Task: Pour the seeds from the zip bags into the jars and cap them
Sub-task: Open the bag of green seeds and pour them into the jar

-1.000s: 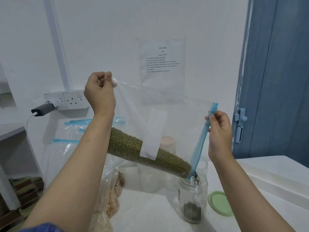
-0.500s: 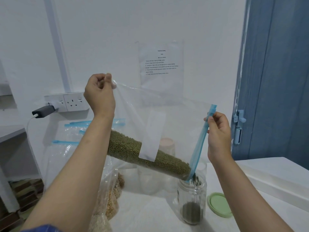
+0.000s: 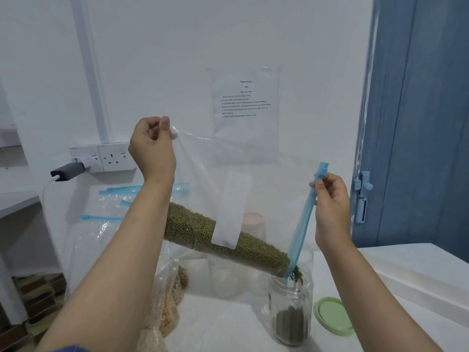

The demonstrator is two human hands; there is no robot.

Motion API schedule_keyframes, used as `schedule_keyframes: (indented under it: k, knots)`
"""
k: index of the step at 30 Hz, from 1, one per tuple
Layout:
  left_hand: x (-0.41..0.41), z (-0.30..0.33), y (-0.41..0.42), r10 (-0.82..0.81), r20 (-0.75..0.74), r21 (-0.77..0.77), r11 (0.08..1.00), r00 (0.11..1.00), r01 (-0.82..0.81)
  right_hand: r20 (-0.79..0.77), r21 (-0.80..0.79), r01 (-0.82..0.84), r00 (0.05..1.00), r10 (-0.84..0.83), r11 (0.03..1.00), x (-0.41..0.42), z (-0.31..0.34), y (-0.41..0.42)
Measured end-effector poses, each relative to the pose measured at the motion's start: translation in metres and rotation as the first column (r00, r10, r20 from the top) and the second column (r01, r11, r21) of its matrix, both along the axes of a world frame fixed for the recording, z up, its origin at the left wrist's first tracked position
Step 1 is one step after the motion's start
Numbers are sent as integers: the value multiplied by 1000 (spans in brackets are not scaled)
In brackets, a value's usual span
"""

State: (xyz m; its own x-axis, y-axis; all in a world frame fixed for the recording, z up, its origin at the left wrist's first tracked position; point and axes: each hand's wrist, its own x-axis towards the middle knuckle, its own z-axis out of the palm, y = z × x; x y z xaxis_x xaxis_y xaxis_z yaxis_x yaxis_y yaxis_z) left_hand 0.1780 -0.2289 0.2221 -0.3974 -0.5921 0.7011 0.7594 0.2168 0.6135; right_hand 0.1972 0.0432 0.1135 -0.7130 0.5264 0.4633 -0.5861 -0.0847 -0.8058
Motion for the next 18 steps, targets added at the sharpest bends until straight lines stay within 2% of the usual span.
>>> schedule_keyframes:
  k: [18]
  knots:
    - [-3, -1, 2, -14, -3, -4, 1000, 1000, 14, -2, 6, 6, 1000, -6, 1000, -5, -2, 3]
